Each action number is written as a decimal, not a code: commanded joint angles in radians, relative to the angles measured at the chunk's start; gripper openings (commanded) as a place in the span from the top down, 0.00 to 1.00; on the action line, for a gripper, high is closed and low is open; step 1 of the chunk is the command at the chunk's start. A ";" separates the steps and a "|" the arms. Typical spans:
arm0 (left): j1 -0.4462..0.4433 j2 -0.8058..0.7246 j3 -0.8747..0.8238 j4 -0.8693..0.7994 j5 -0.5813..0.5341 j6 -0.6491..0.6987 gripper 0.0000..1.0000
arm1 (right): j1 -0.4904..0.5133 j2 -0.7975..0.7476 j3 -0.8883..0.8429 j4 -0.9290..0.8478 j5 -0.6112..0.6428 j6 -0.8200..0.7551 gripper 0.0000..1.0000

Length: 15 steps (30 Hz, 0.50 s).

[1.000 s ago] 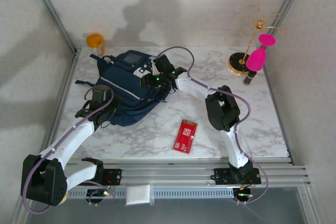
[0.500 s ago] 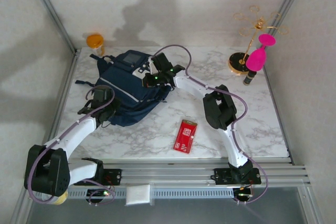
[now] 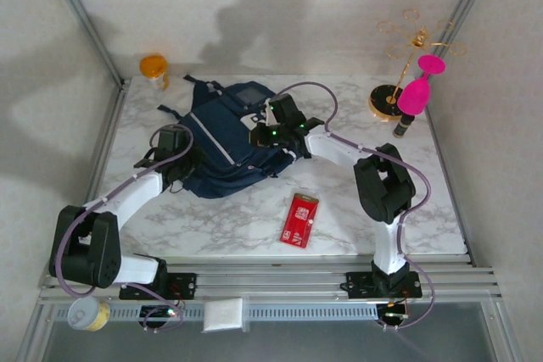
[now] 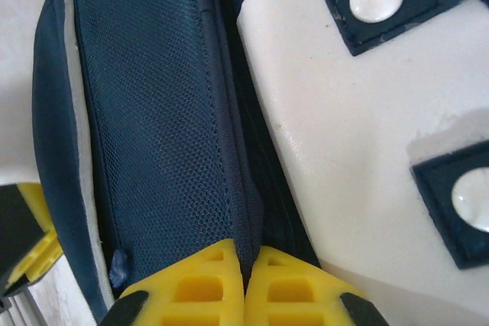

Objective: Pack books, pencil case, and school supplies into a backpack

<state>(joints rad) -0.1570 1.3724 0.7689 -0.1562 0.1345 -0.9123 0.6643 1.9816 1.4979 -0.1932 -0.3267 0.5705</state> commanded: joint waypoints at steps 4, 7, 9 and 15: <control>0.020 -0.011 -0.018 0.083 -0.030 -0.032 0.77 | 0.019 -0.168 -0.111 -0.033 0.066 -0.200 0.57; 0.024 0.004 -0.015 0.107 0.003 -0.047 0.84 | 0.012 -0.260 -0.210 -0.028 0.030 -0.310 0.48; 0.025 0.010 -0.013 0.126 0.026 -0.053 0.90 | 0.009 -0.304 -0.289 -0.006 0.010 -0.381 0.50; 0.031 0.009 0.013 0.112 0.056 -0.062 1.00 | 0.022 -0.276 -0.353 0.015 -0.043 -0.512 0.58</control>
<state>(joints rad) -0.1390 1.3754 0.7628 -0.0933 0.1658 -0.9577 0.6739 1.6714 1.1671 -0.1909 -0.3290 0.1780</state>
